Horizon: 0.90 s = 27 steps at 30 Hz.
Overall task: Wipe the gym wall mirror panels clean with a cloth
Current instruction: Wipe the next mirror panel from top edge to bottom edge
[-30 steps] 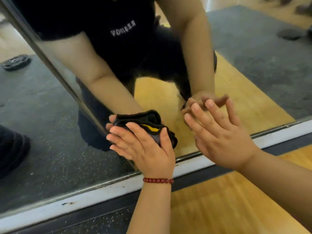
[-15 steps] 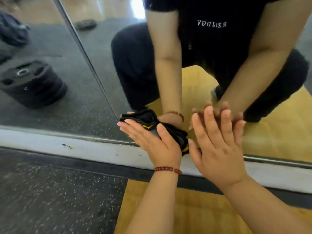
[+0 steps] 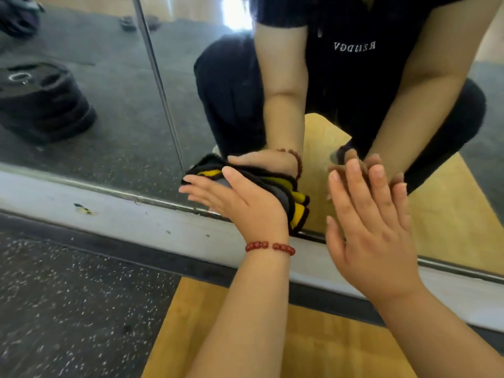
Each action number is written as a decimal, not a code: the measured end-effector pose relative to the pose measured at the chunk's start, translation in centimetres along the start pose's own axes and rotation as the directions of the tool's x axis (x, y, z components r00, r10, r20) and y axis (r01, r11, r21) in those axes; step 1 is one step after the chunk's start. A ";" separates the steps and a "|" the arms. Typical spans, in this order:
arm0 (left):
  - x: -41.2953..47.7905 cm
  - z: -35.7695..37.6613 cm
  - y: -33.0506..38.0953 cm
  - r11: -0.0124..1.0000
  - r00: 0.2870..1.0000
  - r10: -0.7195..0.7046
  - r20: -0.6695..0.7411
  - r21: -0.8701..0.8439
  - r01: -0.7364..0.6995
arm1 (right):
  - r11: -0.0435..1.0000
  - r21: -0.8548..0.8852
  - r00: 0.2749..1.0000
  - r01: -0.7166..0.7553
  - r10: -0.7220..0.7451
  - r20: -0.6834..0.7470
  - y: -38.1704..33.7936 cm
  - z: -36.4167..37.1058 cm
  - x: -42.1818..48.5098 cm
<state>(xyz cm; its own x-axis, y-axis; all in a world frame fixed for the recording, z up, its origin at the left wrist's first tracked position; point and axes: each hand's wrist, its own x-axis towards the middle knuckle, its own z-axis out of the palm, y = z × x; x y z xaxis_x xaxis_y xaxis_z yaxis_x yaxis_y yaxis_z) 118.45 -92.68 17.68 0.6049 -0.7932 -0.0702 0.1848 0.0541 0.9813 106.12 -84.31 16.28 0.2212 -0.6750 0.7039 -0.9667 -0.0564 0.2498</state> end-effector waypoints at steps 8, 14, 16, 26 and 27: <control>0.6 -0.1 -1.9 0.991 0.990 0.130 -0.050 0.034 -0.128 | 1.000 0.007 1.000 0.000 0.000 0.000 -0.2 0.1 0.2; -0.1 0.4 -0.3 0.998 0.996 -0.047 -0.078 -0.042 0.044 | 0.999 0.018 0.999 0.028 -0.028 0.032 0.2 -0.7 0.4; -0.7 1.3 1.0 0.992 0.991 0.126 -0.041 -0.020 -0.127 | 0.999 0.034 0.999 0.029 -0.030 0.034 0.2 -0.6 0.4; -1.4 0.6 -2.4 0.852 0.879 0.462 0.120 0.217 -0.477 | 0.995 0.094 0.999 0.038 -0.038 -0.001 0.4 -1.4 0.6; -1.9 0.7 -2.0 0.819 0.851 0.504 0.150 0.230 -0.526 | 0.994 0.102 0.999 0.028 -0.025 -0.028 0.2 -1.9 0.9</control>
<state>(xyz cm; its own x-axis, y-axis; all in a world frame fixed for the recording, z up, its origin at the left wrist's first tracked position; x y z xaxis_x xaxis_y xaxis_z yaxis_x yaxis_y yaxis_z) 116.45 -91.72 15.98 0.4912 -0.7387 0.4615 -0.3446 0.3218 0.8819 106.35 -83.58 18.26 0.2491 -0.6524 0.7157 -0.9682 -0.1498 0.2004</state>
